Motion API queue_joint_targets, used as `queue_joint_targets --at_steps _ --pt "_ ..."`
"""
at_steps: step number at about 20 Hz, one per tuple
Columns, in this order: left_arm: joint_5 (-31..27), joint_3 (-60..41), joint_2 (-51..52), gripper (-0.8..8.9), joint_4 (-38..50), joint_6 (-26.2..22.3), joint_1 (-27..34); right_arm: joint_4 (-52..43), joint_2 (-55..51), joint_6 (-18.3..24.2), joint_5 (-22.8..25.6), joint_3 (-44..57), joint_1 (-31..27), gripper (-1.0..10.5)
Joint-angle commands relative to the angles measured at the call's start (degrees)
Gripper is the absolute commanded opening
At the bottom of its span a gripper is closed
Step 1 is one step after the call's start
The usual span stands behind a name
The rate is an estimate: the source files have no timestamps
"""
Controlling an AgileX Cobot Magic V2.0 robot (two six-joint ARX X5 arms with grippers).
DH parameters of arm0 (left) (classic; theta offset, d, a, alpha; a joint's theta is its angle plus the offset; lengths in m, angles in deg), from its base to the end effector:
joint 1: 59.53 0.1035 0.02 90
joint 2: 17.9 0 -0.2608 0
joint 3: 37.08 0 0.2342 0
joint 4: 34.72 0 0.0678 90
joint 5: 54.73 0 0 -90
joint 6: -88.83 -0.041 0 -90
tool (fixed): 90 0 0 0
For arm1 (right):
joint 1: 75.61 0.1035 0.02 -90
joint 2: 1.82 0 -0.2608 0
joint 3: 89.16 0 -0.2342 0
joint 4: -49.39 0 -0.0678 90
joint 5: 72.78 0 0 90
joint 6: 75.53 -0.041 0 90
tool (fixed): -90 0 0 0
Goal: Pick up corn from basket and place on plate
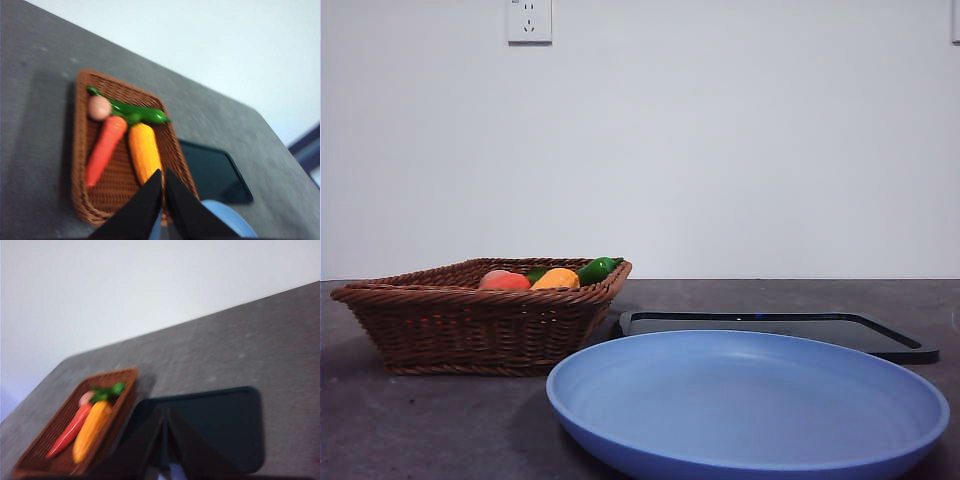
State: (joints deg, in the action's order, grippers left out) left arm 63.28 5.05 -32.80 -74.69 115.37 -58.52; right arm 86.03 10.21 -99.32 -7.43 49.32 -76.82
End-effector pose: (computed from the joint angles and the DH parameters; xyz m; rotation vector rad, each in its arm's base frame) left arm 0.0780 -0.0179 0.2548 -0.5090 0.3227 -0.4114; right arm 0.0734 0.0156 0.2601 0.4370 0.2057 0.3776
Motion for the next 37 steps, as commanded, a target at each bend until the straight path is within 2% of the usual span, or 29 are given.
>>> queue_joint_targets --at_steps 1,6,10,13,20,22,24,25,29,33,37 --pt "2.4 4.5 -4.1 0.07 -2.8 -7.1 0.1 3.7 4.6 5.4 -3.6 -4.9 0.0 0.0" --pt "7.2 10.2 -10.4 0.07 -10.0 -13.3 0.0 14.5 13.2 13.4 -9.6 -12.2 0.0 0.0" --pt "10.4 12.5 -13.9 0.07 -15.8 -17.4 -1.0 24.7 19.3 21.0 -10.1 -17.0 0.7 0.0" --pt "10.5 13.2 -15.7 0.07 -19.0 -20.0 -2.3 29.4 22.6 23.9 -9.9 -18.7 1.9 0.0" --pt "10.5 13.3 -16.9 0.24 -20.2 -20.9 -4.4 30.4 26.1 24.3 -9.9 -19.1 6.1 0.0" --pt "10.5 13.3 -16.9 1.77 -20.3 -20.8 -4.4 30.4 26.1 24.2 -9.8 -19.1 6.3 0.8" --pt "10.5 13.3 -16.9 3.86 -20.1 -20.7 -4.4 30.3 26.1 24.2 -9.7 -19.1 6.3 2.7" --pt "10.5 13.3 -16.9 4.26 -20.2 -20.7 -4.4 30.3 26.5 23.8 -9.6 -19.1 6.3 3.1" --pt "10.6 13.3 -16.9 4.28 -19.8 -20.3 -4.4 30.1 30.9 22.9 -9.7 -19.1 6.7 3.1" --pt "10.5 13.3 -16.9 4.28 -19.8 -20.2 -4.4 27.4 39.6 22.9 -9.4 -19.1 10.4 3.1" --pt "10.5 13.3 -16.9 4.27 -19.9 -20.2 -4.4 22.3 50.7 23.0 -6.6 -19.1 13.4 3.1"
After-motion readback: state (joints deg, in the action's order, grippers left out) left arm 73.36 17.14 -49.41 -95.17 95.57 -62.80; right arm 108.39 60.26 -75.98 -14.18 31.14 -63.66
